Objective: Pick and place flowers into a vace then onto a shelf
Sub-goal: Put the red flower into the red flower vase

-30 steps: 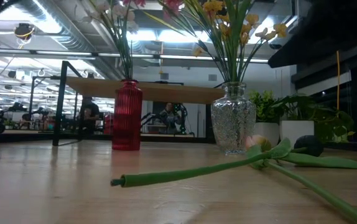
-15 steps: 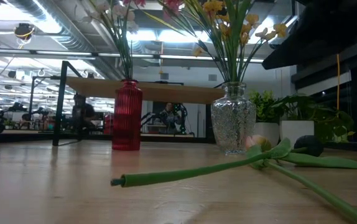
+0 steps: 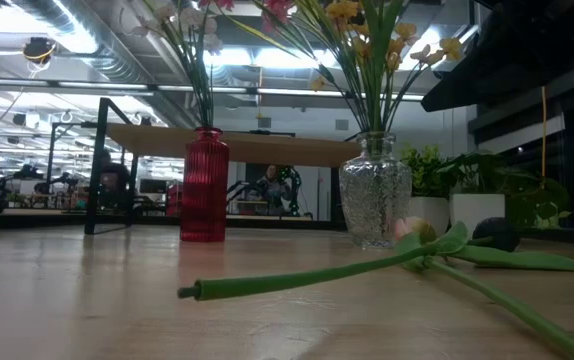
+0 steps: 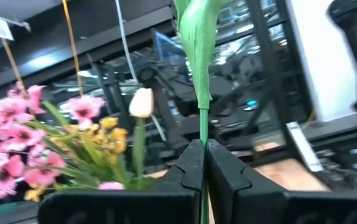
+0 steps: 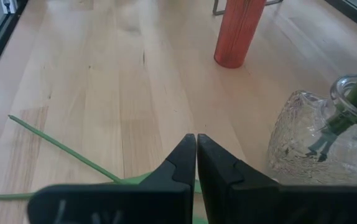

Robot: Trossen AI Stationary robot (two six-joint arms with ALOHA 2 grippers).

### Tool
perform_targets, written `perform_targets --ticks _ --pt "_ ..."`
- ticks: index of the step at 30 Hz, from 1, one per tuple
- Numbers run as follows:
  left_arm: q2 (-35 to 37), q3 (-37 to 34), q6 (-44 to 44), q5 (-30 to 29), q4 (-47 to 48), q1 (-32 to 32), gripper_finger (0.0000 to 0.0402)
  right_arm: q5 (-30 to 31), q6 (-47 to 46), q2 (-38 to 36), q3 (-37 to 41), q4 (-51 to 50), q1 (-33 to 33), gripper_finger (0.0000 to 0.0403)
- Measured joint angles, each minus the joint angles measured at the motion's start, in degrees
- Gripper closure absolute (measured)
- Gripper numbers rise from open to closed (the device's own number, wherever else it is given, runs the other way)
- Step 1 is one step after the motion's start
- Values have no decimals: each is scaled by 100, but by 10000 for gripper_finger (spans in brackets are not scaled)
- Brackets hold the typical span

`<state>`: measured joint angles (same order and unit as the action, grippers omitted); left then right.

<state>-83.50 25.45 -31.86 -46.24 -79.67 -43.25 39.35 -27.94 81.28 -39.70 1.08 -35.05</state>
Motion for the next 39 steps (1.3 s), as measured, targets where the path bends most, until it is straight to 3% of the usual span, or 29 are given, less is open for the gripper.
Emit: perform_targets --ticks 6,12,19,26,39 --pt "-7 -2 9 298 -177 845 398 0 -2 0 0 0 0 383" --pt "-7 -2 -487 1101 -796 1221 398 0 -4 0 0 -2 0 383" --pt "-90 -2 -436 1415 -997 1766 398 0 -31 0 0 15 0 383" --pt "-186 -2 -182 1500 -1013 2241 398 0 -24 0 -2 87 0 383" --pt "-190 -170 -38 1387 -1015 2475 398 0 -8 0 -2 83 2 383"
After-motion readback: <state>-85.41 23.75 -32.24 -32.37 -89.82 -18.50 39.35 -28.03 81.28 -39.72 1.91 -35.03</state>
